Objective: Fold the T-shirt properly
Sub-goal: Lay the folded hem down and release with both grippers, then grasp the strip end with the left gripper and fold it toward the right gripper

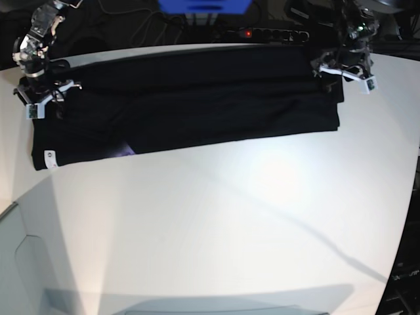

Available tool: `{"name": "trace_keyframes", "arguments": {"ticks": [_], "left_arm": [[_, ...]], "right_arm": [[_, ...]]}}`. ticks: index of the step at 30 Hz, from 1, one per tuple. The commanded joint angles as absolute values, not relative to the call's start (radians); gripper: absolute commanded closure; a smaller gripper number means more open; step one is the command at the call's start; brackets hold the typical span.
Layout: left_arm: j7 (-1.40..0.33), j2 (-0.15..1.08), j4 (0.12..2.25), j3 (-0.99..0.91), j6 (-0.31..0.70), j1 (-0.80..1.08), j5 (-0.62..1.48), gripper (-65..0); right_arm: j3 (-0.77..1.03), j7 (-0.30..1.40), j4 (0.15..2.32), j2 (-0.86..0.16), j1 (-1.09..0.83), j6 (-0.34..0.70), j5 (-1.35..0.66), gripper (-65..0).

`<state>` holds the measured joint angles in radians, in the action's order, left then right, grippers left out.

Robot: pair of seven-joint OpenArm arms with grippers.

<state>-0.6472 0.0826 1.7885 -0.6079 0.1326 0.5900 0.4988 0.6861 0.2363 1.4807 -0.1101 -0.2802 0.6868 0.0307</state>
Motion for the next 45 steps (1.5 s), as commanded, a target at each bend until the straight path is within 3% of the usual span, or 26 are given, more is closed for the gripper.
{"name": "trace_keyframes", "arguments": {"ticks": [1, 11, 18, 25, 29, 45], "left_arm": [[-0.628, 0.09, 1.807, -0.611, 0.133, 0.598, 0.506, -49.9], [-0.628, 0.09, 1.796, -0.61, 0.133, 0.587, 0.504, -48.6], [-0.628, 0.09, 1.733, -0.61, 0.134, 0.562, 0.506, -25.1], [-0.628, 0.096, 1.695, -0.555, 0.134, 0.544, 0.504, -13.2], [-0.628, 0.097, 1.698, -0.532, 0.134, 0.541, 0.498, 0.0], [-0.628, 0.137, 1.793, -0.536, 0.125, 0.39, 0.495, 0.0]], "right_arm": [[0.688, 0.236, 1.491, -0.12, -0.278, 0.698, 0.035, -27.3], [0.687, 0.236, 1.491, -0.12, -0.277, 0.698, 0.035, -27.3], [0.687, 0.236, 1.489, -0.12, -0.262, 0.698, 0.035, -27.3], [0.687, 0.236, 1.489, -0.12, -0.259, 0.698, 0.035, -27.3], [0.687, 0.236, 1.489, -0.12, -0.259, 0.698, 0.035, -27.3], [0.688, 0.237, 1.489, -0.116, -0.262, 0.698, 0.035, -27.3]]}}
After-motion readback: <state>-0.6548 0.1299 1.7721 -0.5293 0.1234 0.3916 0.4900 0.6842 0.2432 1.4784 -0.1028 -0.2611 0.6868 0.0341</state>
